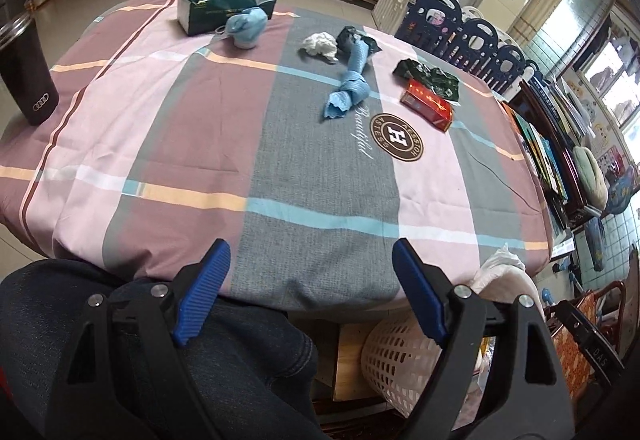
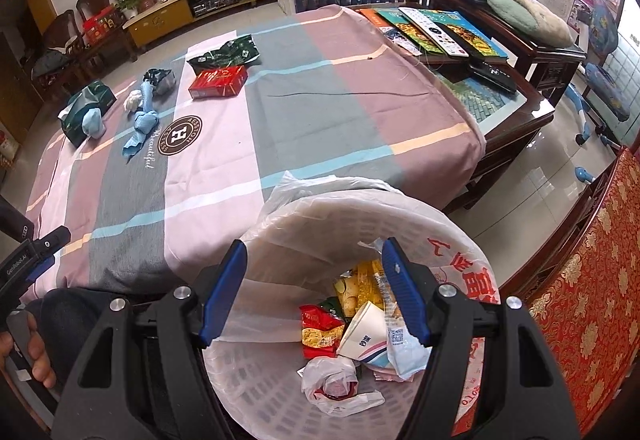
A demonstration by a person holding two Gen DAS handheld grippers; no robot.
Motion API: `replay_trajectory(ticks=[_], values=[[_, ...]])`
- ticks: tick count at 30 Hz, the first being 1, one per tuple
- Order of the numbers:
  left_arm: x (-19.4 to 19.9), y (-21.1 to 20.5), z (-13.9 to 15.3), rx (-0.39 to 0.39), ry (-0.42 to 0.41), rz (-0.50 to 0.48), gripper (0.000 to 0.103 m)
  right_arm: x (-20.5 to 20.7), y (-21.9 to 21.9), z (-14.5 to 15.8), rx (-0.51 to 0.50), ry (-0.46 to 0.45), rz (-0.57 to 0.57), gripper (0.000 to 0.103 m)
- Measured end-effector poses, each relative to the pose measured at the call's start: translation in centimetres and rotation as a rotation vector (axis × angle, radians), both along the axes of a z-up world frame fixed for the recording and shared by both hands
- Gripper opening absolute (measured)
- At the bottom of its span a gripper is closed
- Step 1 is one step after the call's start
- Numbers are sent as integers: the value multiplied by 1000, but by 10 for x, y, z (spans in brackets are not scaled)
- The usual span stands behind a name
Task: Collect trash
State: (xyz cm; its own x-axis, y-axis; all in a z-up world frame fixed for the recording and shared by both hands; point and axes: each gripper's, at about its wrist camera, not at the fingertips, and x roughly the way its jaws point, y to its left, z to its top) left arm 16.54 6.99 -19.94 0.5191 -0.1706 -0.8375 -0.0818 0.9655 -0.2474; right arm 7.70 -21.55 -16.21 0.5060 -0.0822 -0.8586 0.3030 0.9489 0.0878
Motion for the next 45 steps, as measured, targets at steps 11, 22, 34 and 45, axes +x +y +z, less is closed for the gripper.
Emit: replay_trajectory(ticks=[11,22,34,45], values=[[3,32,-4,-28,-5,86,84,27,23,-5,15,3,45,69],[3,66,13,-49,-57,163,84,131,77,-23,5,-42,134,69],[22,102,-7,-108,-50,257,84,267,159,-52,39,-23,226,69],[136,133,4,1,-127,332,84,308,197,-100,-56,63,319,32]])
